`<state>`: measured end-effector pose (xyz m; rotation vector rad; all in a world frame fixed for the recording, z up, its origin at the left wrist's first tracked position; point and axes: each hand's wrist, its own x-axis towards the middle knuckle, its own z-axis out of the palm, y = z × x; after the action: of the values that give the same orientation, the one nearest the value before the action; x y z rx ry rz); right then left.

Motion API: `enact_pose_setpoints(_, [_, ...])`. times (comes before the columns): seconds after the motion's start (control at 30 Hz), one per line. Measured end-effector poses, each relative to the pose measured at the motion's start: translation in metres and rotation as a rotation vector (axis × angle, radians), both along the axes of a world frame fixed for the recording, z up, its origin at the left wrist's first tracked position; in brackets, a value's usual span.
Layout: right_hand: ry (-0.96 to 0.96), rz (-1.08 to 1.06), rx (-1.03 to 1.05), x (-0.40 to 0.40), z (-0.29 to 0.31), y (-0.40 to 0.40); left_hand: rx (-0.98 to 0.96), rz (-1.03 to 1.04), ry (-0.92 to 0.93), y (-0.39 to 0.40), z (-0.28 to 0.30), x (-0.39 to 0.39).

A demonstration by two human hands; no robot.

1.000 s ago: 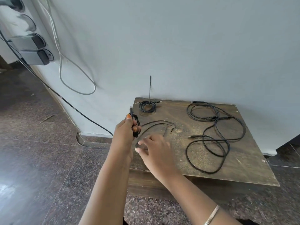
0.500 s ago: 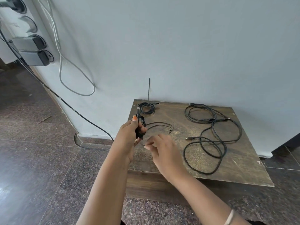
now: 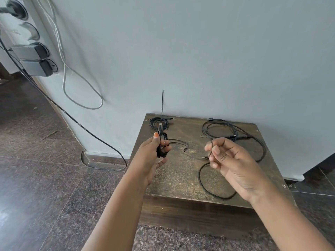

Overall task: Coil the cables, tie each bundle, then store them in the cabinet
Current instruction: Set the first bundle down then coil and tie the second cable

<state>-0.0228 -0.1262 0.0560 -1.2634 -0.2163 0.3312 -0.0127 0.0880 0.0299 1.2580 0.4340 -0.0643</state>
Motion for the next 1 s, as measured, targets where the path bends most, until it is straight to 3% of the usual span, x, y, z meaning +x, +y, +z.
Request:
enact_pose_setpoints(0.33, [-0.033, 0.079, 0.09, 0.001, 0.006, -0.004, -0.164, -0.103, 0.058, -0.01, -0.002, -0.002])
enact_pose_setpoints(0.77, [-0.081, 0.17, 0.062, 0.002, 0.001, 0.0, -0.204, -0.18, 0.083, -0.024, -0.001, -0.005])
enact_pose_setpoints(0.9, [-0.071, 0.168, 0.074, 0.002, 0.0, 0.003, -0.166, -0.274, 0.036, -0.037, -0.003, -0.009])
enact_pose_setpoints(1.0, [-0.051, 0.146, 0.081, 0.003, -0.002, 0.004, -0.027, -0.292, -0.032, -0.045, -0.004, -0.011])
